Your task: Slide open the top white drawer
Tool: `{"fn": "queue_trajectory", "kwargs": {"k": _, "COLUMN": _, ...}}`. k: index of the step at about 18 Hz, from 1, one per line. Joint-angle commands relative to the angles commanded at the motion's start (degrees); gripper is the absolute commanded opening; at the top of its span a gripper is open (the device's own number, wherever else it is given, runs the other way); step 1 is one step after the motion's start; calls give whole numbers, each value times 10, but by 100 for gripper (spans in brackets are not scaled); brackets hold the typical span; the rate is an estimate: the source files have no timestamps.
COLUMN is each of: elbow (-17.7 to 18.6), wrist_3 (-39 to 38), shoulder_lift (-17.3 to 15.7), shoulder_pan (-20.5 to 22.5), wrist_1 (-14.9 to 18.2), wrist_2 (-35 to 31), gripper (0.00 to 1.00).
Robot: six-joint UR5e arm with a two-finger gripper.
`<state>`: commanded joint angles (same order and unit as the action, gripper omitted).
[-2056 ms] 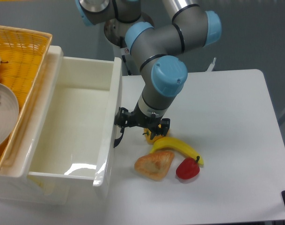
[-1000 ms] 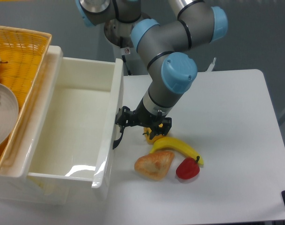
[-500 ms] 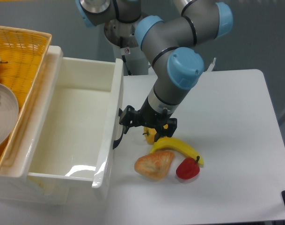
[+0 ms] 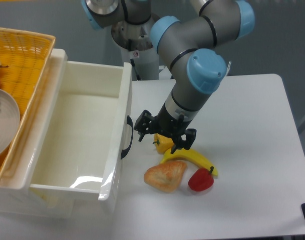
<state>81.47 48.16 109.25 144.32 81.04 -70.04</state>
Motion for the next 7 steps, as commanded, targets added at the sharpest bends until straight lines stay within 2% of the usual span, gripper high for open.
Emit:
{"fn": "queue_trajectory", "kwargs": {"k": 2, "elbow": 0, "wrist_3": 11, "shoulder_lift": -1, "shoulder_pan": 1, "wrist_1": 1, "wrist_2": -22, "gripper": 100}}
{"fn": "queue_trajectory", "kwargs": {"k": 7, "elbow": -2, "wrist_3": 51, "shoulder_lift": -6, "shoulder_pan": 15, "wrist_1": -6, "wrist_2": -26, "gripper": 100}}
